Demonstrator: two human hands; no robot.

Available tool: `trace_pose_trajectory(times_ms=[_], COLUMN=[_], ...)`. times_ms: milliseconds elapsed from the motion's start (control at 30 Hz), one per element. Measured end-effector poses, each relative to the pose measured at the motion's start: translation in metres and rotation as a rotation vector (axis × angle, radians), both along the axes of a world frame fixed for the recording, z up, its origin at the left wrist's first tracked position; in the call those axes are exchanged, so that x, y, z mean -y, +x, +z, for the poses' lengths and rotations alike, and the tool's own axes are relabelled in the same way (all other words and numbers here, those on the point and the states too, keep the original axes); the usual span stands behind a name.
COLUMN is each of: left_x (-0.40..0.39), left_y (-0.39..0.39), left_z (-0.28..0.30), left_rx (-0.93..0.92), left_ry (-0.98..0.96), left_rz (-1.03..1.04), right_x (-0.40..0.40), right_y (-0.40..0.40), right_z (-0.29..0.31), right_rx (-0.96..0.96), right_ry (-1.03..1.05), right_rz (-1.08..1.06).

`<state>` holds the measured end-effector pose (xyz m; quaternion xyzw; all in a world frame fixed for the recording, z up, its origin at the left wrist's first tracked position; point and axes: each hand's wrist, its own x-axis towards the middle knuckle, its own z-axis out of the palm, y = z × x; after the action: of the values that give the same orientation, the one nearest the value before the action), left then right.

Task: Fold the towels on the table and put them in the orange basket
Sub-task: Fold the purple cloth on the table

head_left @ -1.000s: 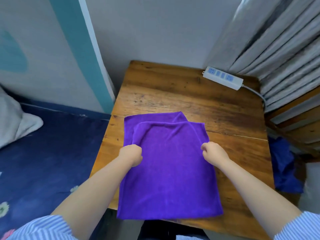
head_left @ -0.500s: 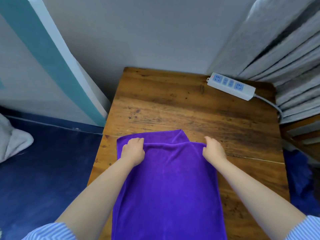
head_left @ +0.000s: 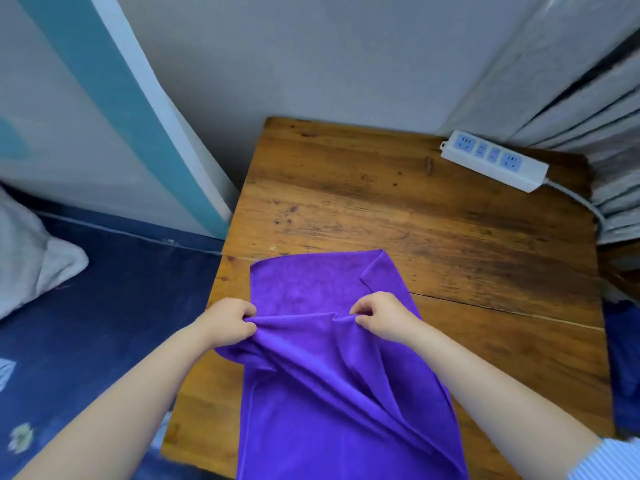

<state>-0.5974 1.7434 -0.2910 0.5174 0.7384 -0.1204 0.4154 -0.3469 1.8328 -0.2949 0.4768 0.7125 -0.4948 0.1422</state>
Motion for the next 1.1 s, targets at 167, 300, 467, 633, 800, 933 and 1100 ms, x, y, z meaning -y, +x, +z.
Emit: trace_pose_trajectory(times_ms=[167, 300, 467, 633, 800, 933, 1100], left_x=[0.016, 0.014, 0.004, -0.017, -0.044, -0.05, -0.043], left_y=[-0.004, 0.006, 0.015, 0.021, 0.021, 0.017, 0.011], left_z=[0.009, 0.014, 0.014, 0.01, -0.001, -0.016, -0.02], left_rx=[-0.004, -0.013, -0.075, -0.144, -0.15, -0.169, -0.209], left_ry=[0.111, 0.276, 0.437, 0.575, 0.484, 0.279, 0.153], left_rz=[0.067, 0.087, 0.087, 0.083, 0.061, 0.028, 0.055], right_x=[0.006, -0.002, -0.017, -0.037, -0.042, -0.038, -0.017], right_y=[-0.015, -0.024, -0.032, -0.005, 0.016, 0.029, 0.03], right_z=[-0.019, -0.021, -0.016, -0.007, -0.009, -0.01, 0.003], right_rx=[0.235, 0.326, 0.441, 0.554, 0.603, 0.523, 0.254], right_ry=[0.488, 0.585, 0.562, 0.585, 0.589, 0.617, 0.783], right_rz=[0.173, 0.363, 0.466, 0.513, 0.498, 0.387, 0.346])
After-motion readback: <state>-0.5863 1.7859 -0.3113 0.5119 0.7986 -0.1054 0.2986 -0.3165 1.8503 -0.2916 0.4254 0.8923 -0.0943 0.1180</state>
